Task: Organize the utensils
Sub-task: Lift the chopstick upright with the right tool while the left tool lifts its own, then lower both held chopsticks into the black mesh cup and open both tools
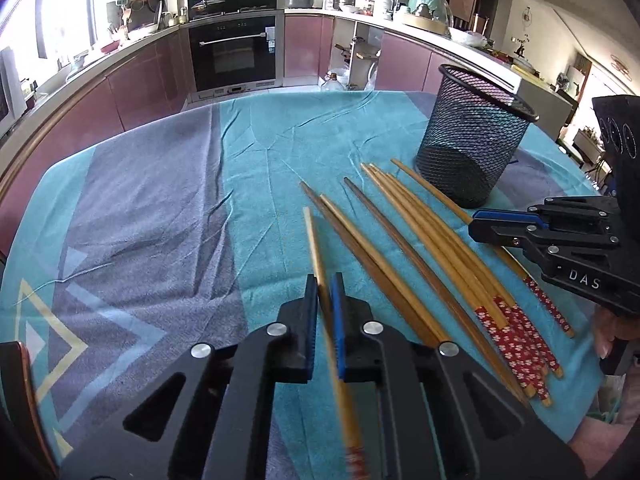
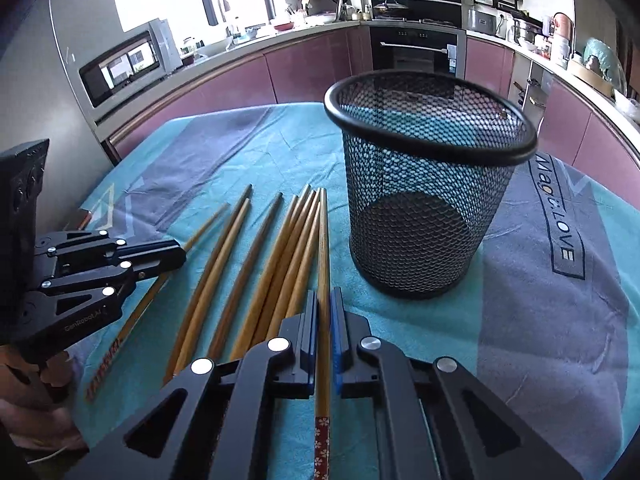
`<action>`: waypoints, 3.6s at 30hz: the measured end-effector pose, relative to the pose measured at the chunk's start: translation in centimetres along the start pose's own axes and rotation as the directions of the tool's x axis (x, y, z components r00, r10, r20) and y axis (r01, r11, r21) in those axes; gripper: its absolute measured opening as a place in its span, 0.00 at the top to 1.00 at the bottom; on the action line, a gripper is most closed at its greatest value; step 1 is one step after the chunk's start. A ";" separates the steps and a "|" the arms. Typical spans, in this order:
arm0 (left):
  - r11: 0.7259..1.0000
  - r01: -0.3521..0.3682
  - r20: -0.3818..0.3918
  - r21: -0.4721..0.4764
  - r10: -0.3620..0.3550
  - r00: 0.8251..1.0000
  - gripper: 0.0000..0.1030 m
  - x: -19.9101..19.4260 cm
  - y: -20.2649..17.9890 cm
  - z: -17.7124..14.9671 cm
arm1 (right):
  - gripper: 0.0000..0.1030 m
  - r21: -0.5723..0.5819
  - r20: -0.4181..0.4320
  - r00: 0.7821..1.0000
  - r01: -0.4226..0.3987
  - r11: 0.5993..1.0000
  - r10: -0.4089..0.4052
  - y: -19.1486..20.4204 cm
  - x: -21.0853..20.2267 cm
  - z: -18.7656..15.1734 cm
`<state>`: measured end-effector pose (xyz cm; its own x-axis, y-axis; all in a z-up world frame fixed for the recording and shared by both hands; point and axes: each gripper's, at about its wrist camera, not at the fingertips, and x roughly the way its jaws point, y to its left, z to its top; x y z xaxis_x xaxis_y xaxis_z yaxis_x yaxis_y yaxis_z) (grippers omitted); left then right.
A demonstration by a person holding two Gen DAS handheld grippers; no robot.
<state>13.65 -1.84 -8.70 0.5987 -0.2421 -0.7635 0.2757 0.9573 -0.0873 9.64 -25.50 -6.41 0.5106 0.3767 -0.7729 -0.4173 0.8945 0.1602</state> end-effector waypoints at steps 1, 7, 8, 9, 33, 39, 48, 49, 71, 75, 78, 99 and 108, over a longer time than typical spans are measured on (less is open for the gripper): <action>1.000 0.009 0.004 -0.001 -0.009 1.000 0.93 -0.3 0.0 0.0 | 0.95 0.002 0.007 1.000 -0.008 1.000 0.008 0.0 -0.3 0.0; 0.997 0.073 0.051 -0.008 -0.072 0.996 0.93 -3.1 0.4 1.0 | 0.95 -0.006 0.079 0.994 -0.070 0.998 0.070 0.3 -3.1 0.5; 0.996 0.090 0.064 -0.008 -0.090 0.994 0.93 -3.7 0.4 1.4 | 0.95 -0.006 0.098 0.992 -0.085 0.996 0.086 0.2 -3.8 0.6; 0.994 0.110 0.077 -0.009 -0.109 0.991 0.94 -4.3 0.5 1.7 | 0.95 -0.004 0.120 0.988 -0.099 0.995 0.099 0.2 -4.5 0.8; 0.948 0.316 0.362 0.034 -0.307 0.880 0.99 -16.5 -1.5 11.1 | 0.95 -0.031 0.391 0.910 -0.133 0.991 0.135 -1.7 -12.6 4.9; 0.988 0.152 0.196 0.013 -0.151 0.969 0.81 -10.1 -1.8 10.3 | 0.95 -0.006 0.350 0.925 -0.153 0.988 0.146 -2.1 -11.0 4.0; 0.997 0.032 0.008 0.075 -0.033 0.999 0.70 1.2 -1.9 10.9 | 0.95 0.010 0.330 0.932 -0.162 0.987 0.149 -2.6 -10.0 3.5; 0.996 0.025 -0.005 0.084 -0.025 1.000 0.70 2.3 -1.8 11.1 | 0.95 0.013 0.325 0.934 -0.163 0.987 0.150 -2.7 -9.8 3.4; 0.997 0.054 -0.074 0.058 -0.049 0.996 0.93 8.7 -2.4 12.9 | 0.95 0.049 0.316 0.937 -0.175 0.983 0.151 -4.0 -9.3 3.4; 0.993 0.117 0.016 0.023 -0.118 0.993 0.93 4.0 -1.4 13.1 | 0.95 0.045 0.338 0.930 -0.172 0.984 0.146 -4.0 -10.2 3.7; 0.986 0.164 0.095 0.008 -0.164 0.982 0.93 0.0 -0.9 13.6 | 0.95 0.041 0.363 0.921 -0.168 0.985 0.142 -4.1 -11.2 4.2; 0.939 0.322 0.433 0.119 -0.341 0.835 0.93 -14.1 -6.5 20.2 | 0.95 0.013 0.505 0.859 -0.105 0.994 0.084 -5.5 -15.1 9.2; 0.950 0.286 0.228 0.128 -0.309 0.924 0.93 -6.3 -10.0 20.0 | 0.95 0.056 0.381 0.923 -0.083 0.995 0.056 -6.9 -10.0 10.1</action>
<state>22.13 -13.04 9.76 0.6390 -0.5551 -0.5325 0.5292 0.8196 -0.2195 15.05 -32.99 6.41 0.7343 0.4891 -0.4707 -0.4153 0.8722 0.2585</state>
